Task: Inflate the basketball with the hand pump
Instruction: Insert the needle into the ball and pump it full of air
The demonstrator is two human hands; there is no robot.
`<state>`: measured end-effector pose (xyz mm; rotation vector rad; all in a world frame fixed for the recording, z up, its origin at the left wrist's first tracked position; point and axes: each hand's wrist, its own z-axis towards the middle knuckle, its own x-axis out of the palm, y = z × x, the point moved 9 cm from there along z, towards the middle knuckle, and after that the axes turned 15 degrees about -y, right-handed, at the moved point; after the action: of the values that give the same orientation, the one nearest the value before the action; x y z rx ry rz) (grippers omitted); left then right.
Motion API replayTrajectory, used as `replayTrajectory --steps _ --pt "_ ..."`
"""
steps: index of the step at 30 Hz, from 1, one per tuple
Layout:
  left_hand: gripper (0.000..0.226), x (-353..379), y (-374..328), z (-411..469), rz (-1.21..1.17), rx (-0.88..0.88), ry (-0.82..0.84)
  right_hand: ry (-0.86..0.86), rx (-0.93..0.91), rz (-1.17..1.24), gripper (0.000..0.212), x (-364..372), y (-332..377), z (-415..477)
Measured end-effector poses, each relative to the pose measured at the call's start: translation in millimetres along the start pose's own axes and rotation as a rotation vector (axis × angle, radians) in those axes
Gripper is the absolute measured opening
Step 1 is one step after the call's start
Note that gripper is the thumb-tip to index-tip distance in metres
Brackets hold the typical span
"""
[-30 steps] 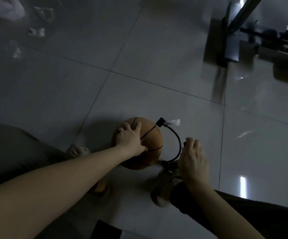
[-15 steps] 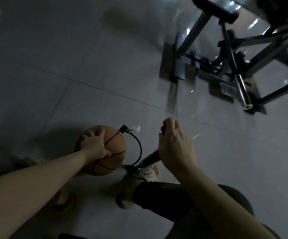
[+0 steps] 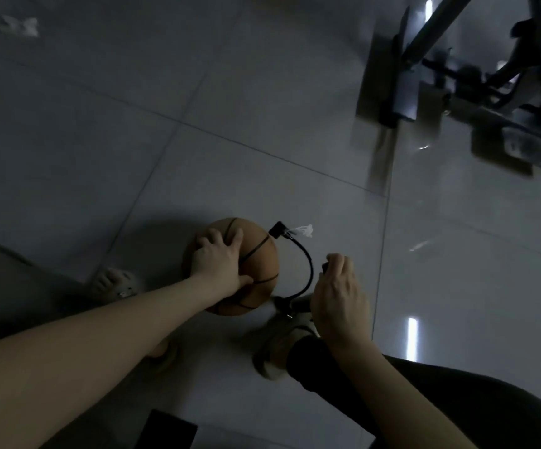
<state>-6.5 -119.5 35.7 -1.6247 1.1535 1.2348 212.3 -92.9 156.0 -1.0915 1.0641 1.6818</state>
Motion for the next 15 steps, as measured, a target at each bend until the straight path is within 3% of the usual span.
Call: replayTrajectory --steps 9,15 --pt "0.115 6.8 -1.7 2.8 0.009 -0.005 0.008 0.107 0.029 0.044 0.012 55.5 -11.0 -16.4" --pt "0.118 3.0 -1.8 5.1 0.033 -0.043 0.067 0.093 -0.005 0.086 0.018 7.0 -0.6 1.6"
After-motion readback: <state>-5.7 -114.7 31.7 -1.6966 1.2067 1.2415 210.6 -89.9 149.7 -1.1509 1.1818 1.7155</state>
